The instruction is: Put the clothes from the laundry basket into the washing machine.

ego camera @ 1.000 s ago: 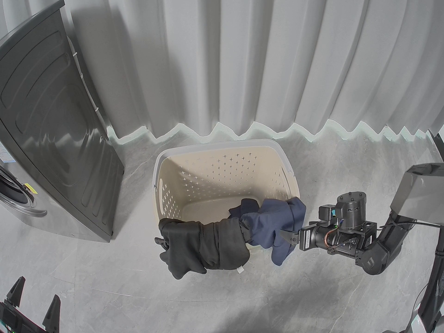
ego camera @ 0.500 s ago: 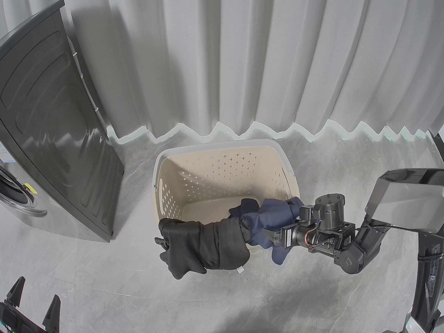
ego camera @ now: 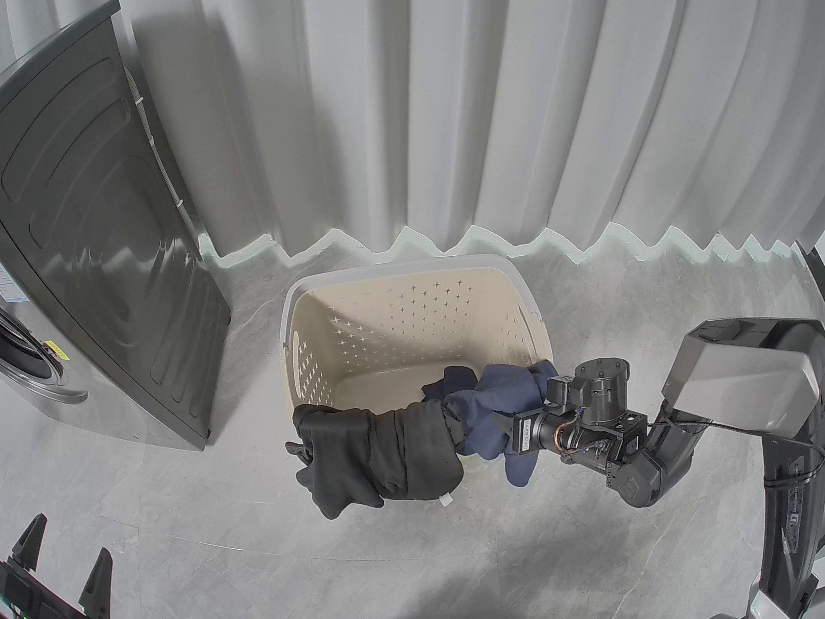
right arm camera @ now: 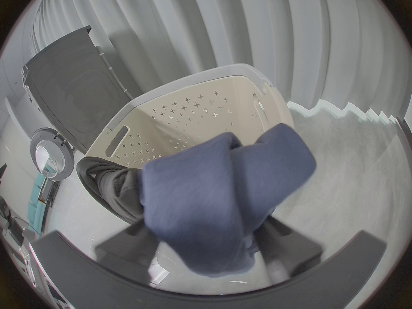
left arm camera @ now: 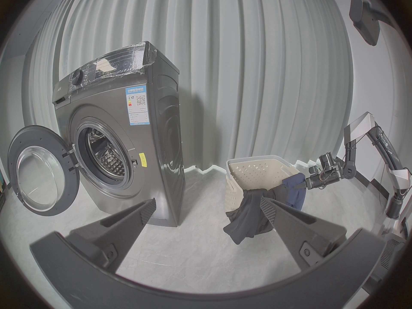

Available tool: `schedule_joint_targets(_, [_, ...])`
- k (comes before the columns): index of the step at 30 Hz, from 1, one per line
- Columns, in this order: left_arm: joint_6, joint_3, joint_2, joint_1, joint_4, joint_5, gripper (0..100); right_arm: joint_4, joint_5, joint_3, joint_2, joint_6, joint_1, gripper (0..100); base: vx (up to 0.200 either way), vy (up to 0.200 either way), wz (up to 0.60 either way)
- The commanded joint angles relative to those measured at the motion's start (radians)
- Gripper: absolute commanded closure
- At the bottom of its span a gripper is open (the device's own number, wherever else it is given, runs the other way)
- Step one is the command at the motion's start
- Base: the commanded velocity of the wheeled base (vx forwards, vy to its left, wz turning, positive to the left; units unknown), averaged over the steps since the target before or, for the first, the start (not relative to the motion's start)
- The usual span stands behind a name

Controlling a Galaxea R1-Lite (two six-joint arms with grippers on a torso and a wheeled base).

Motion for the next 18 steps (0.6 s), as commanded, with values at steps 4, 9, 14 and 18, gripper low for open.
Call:
schedule_joint_targets(4, [-0.001, 0.015, -0.018, 0.000, 0.000, 0.000, 0, -0.008, 0.003, 0.023, -0.007, 0.001, 0.008, 100, 0.000, 0.000, 0.00])
schedule_joint_targets(9, [-0.001, 0.015, -0.018, 0.000, 0.000, 0.000, 0, -0.055, 0.001, 0.101, -0.052, 0.001, 0.042, 100, 0.000, 0.000, 0.00])
schedule_joint_targets(14, [-0.001, 0.015, -0.018, 0.000, 0.000, 0.000, 0, -0.077, 0.001, 0.206, -0.124, 0.010, 0.081, 100, 0.000, 0.000, 0.00])
schedule_joint_targets(18, [-0.001, 0.015, -0.018, 0.000, 0.000, 0.000, 0, -0.115, 0.000, 0.301, -0.196, 0.044, 0.119, 100, 0.000, 0.000, 0.00])
